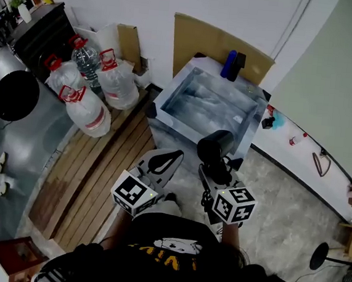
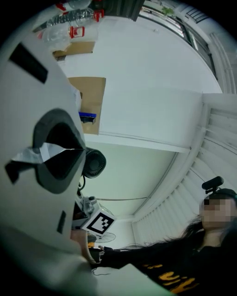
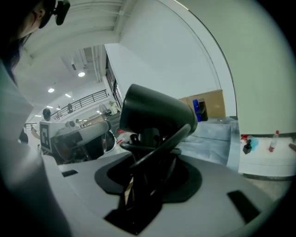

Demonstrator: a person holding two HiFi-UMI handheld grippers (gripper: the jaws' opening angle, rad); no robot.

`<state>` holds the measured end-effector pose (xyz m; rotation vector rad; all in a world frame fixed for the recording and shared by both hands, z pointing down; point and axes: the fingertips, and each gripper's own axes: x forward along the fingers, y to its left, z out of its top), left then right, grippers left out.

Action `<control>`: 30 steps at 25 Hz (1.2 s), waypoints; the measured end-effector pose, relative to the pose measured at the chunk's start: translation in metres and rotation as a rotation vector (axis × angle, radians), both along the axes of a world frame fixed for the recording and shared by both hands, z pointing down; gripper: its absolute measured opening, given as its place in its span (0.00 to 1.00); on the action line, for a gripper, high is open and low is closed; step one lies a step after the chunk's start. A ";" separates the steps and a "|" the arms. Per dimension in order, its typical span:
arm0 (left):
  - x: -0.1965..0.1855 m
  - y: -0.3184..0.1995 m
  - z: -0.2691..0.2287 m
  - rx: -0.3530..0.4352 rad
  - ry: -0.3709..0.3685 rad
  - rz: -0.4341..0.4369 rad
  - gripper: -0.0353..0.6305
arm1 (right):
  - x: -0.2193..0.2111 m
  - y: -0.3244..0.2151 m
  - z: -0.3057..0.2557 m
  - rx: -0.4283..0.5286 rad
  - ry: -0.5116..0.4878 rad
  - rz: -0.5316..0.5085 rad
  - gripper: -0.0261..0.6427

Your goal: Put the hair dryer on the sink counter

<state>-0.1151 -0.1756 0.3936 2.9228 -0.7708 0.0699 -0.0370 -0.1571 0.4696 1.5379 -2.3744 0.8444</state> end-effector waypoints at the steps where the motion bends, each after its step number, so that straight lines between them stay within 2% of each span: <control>1: -0.002 -0.006 0.002 -0.002 0.000 0.007 0.07 | 0.000 -0.005 0.001 0.000 0.005 0.012 0.28; 10: 0.001 -0.034 0.010 -0.035 0.017 0.076 0.07 | 0.011 -0.028 0.003 -0.024 0.039 0.105 0.28; 18: 0.015 -0.057 0.019 -0.066 0.020 0.101 0.07 | 0.042 -0.053 0.008 -0.043 0.058 0.177 0.28; 26: 0.044 -0.106 0.016 -0.044 0.001 0.123 0.07 | 0.098 -0.107 0.020 -0.060 0.076 0.254 0.28; 30: 0.062 -0.136 0.015 -0.039 -0.012 0.119 0.07 | 0.132 -0.136 0.033 -0.085 0.120 0.276 0.28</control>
